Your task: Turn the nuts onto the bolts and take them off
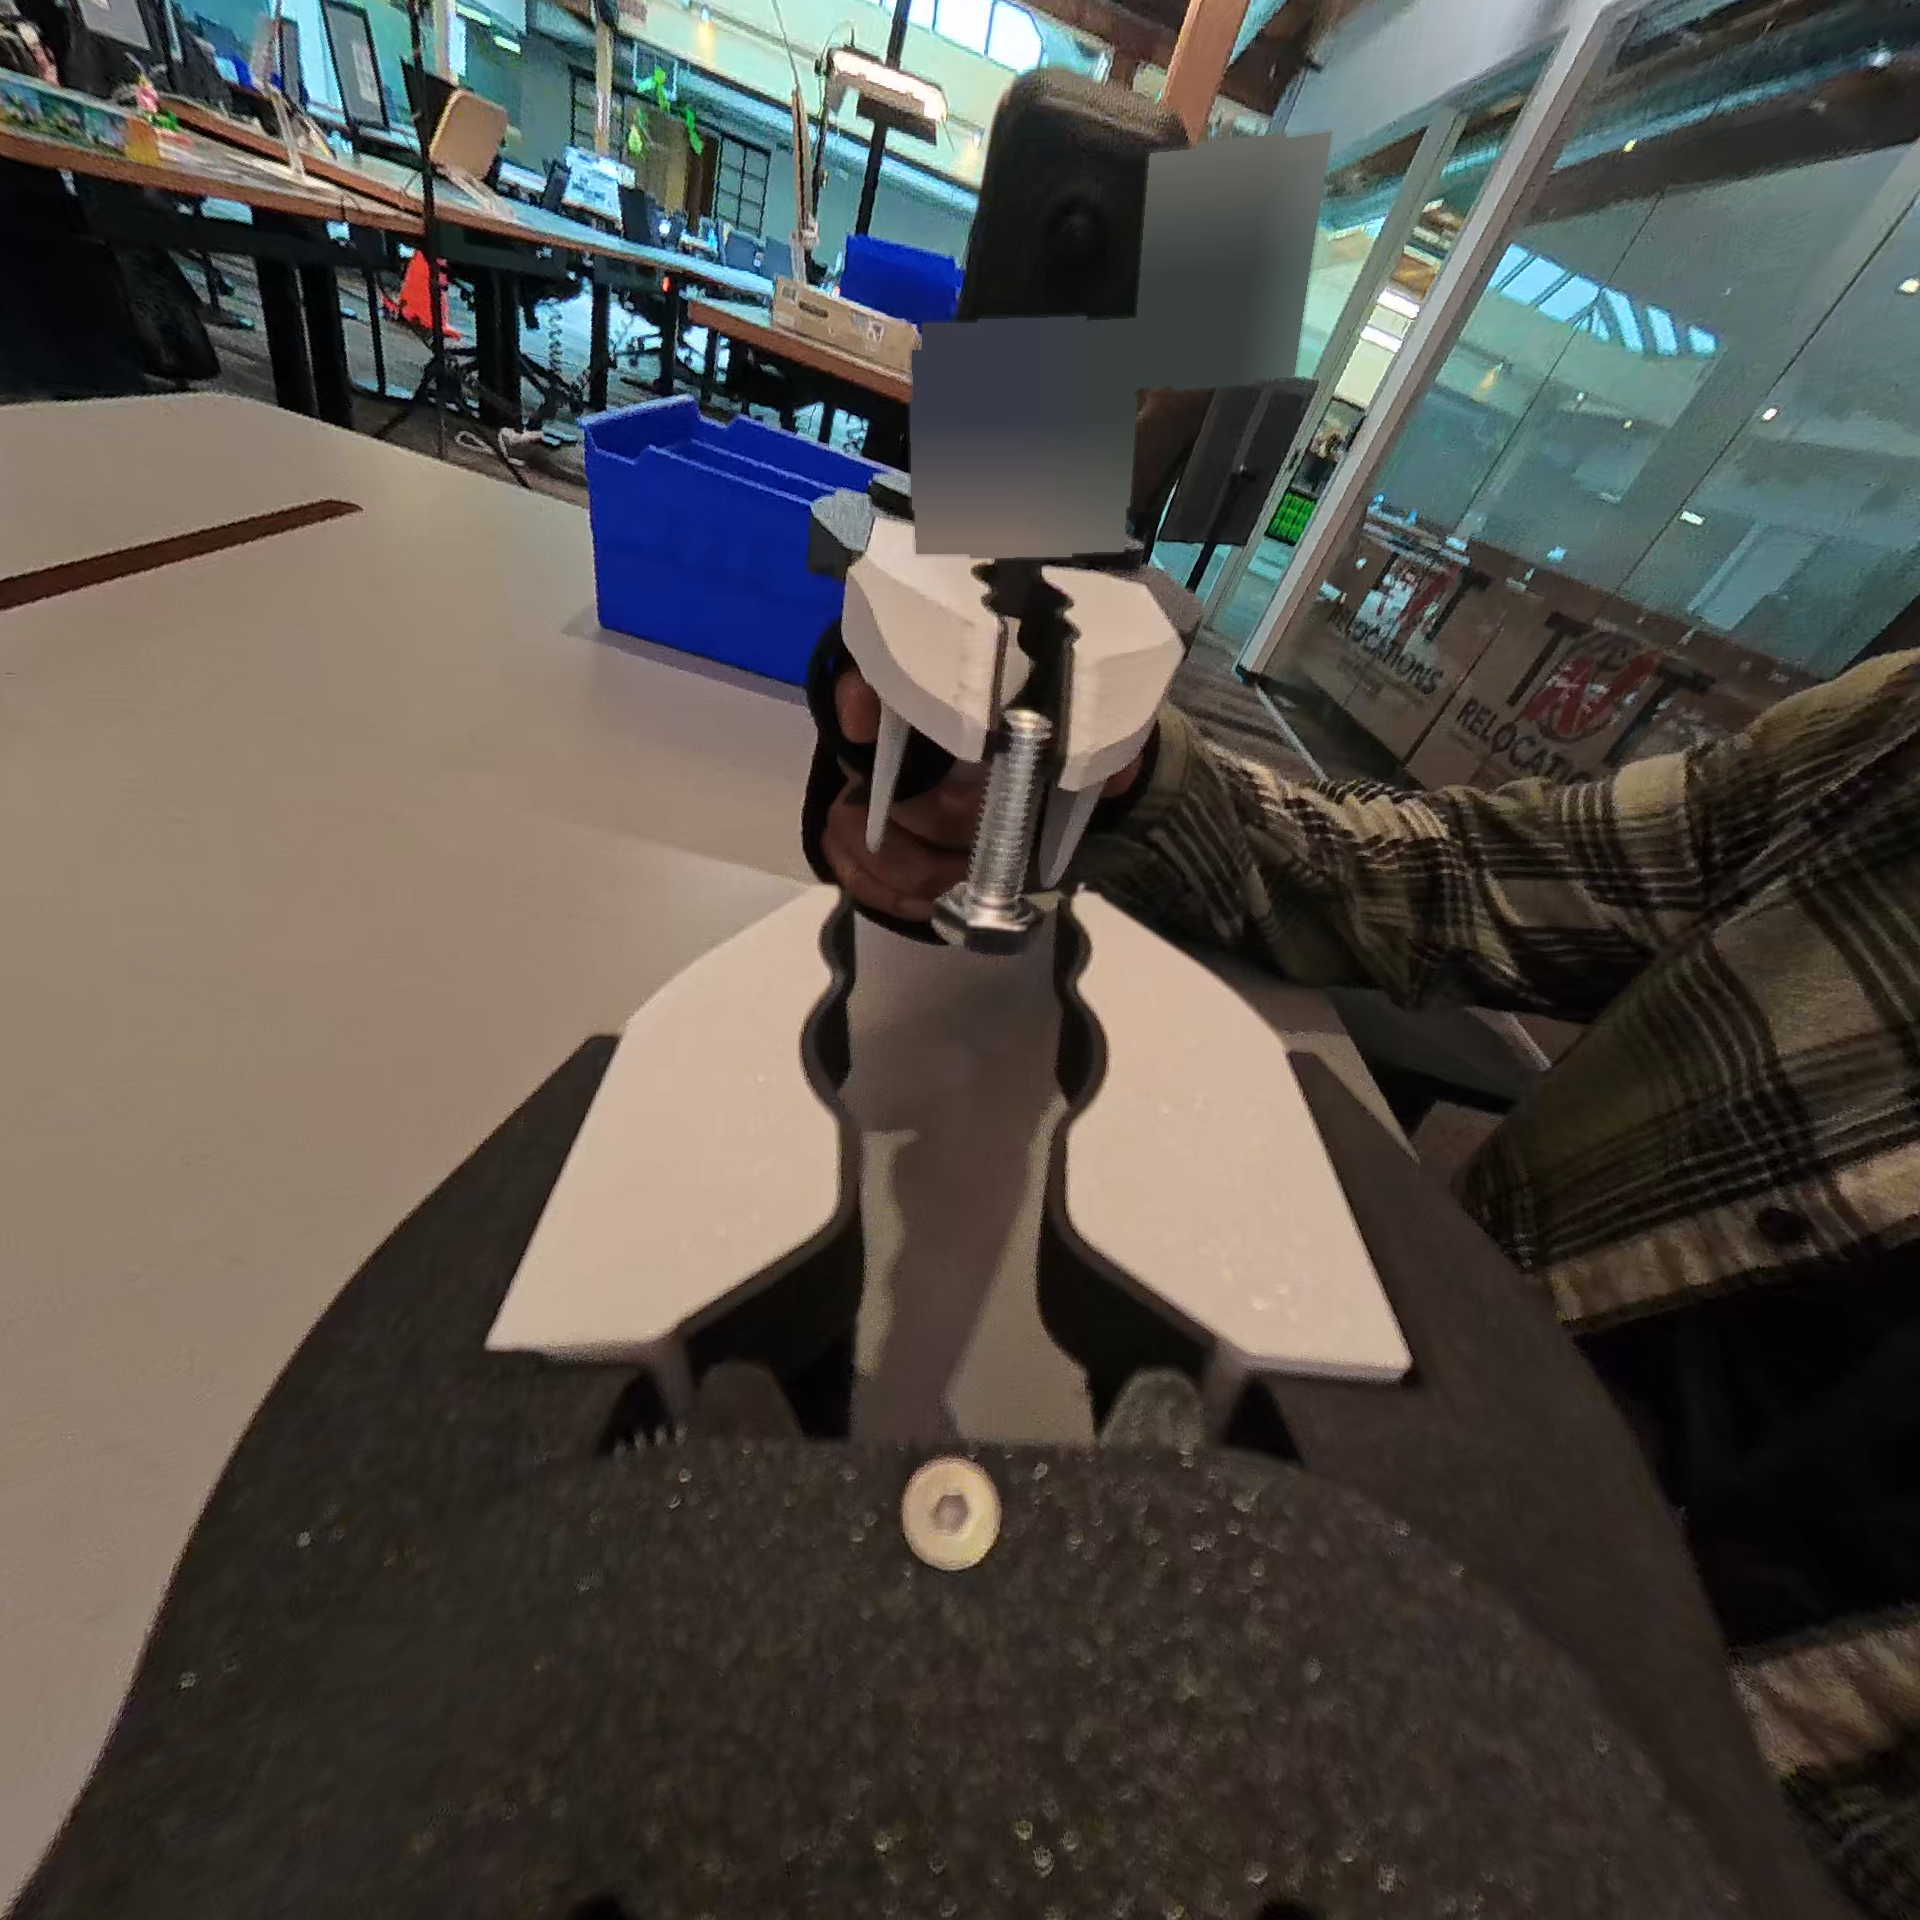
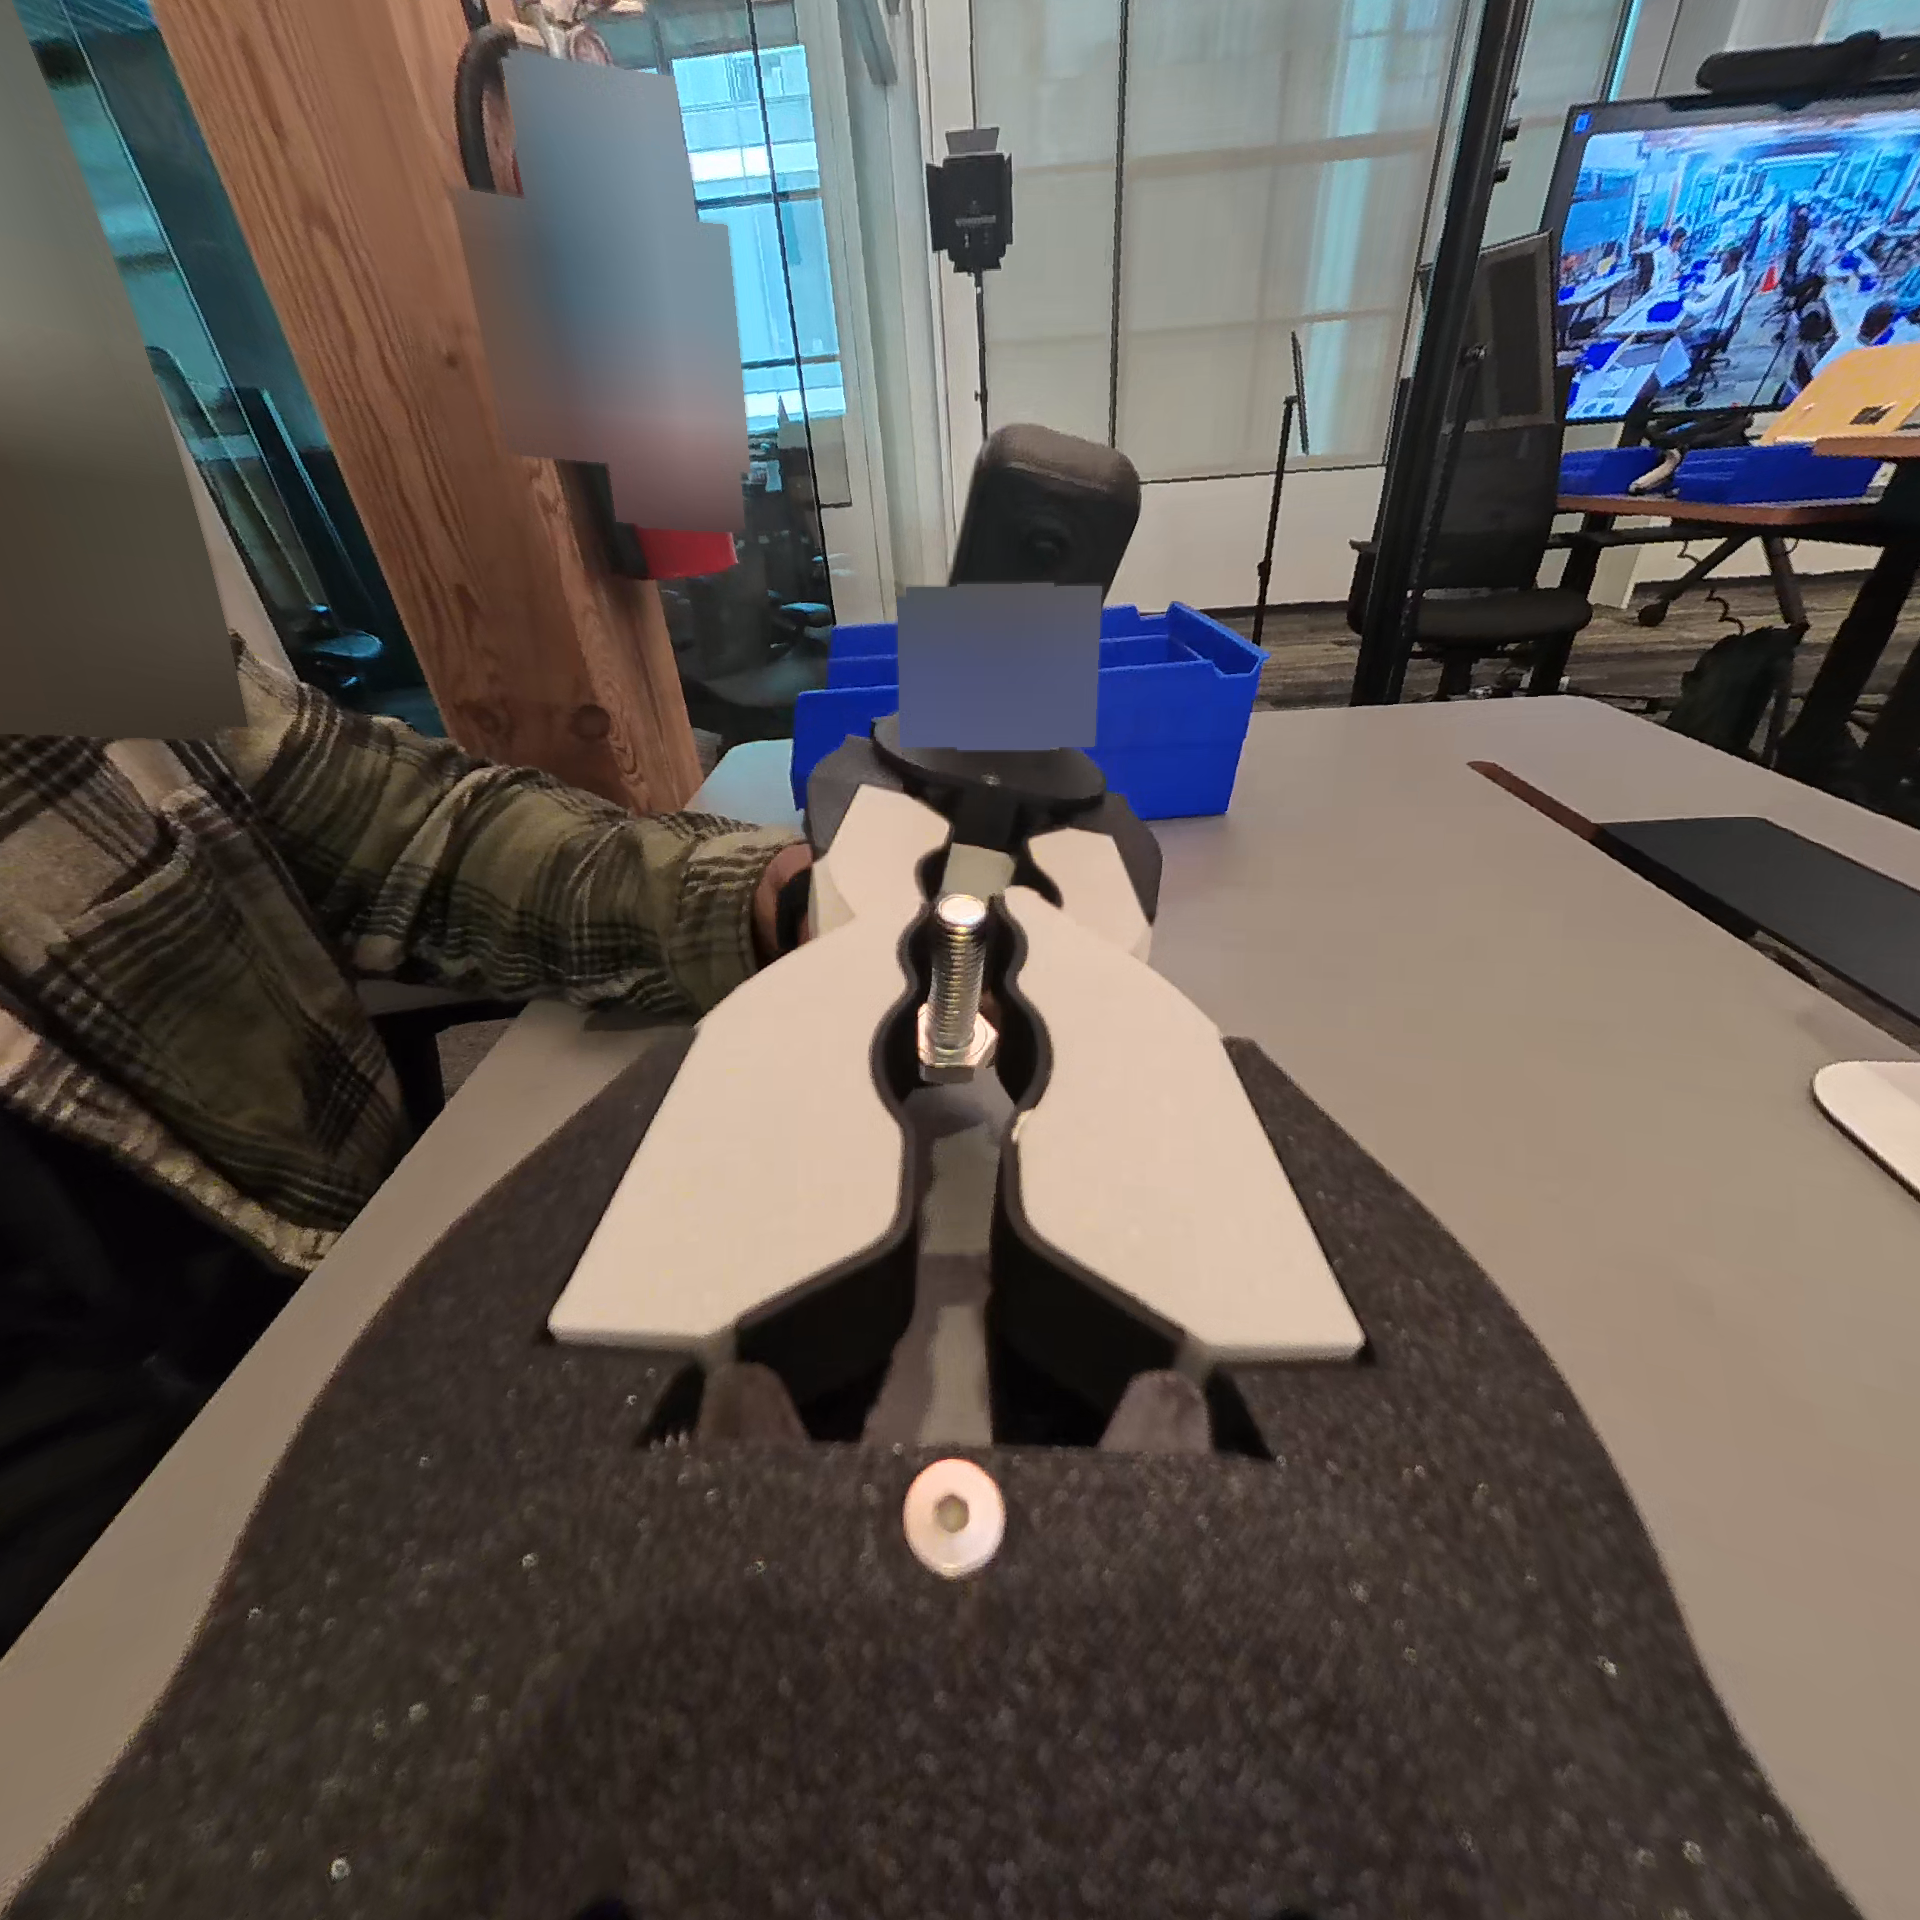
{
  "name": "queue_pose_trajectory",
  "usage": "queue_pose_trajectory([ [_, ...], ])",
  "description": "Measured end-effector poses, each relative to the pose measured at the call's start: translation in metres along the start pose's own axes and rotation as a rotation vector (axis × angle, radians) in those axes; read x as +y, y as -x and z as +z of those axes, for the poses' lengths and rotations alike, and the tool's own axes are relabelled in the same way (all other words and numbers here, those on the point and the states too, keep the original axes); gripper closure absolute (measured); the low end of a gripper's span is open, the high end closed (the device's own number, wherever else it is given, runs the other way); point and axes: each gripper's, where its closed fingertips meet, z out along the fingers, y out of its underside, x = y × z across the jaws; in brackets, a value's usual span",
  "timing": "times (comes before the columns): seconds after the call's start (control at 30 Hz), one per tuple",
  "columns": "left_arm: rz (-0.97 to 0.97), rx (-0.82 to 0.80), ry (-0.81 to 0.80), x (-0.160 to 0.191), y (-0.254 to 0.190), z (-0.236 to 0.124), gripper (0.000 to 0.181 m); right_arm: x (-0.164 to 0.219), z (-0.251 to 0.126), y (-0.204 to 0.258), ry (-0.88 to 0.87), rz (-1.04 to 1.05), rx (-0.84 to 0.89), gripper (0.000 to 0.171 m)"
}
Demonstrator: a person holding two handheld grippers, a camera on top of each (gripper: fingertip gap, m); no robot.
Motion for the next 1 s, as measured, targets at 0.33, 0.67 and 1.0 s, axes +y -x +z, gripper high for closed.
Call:
queue_pose_trajectory([
  [0.33,0.090,0.012,0.101,0.015,-0.012,0.013,0.142,0.007,0.002,0.006,0.055,-0.021,-0.025,0.163],
  [0.67,0.128,0.015,0.051,0.007,-0.017,0.009,0.152,0.002,-0.002,0.008,0.039,-0.020,-0.033,0.163],
  [1.0,0.121,0.017,0.046,0.008,-0.017,0.009,0.161,0.001,0.000,0.013,0.031,-0.017,-0.054,0.162],
])
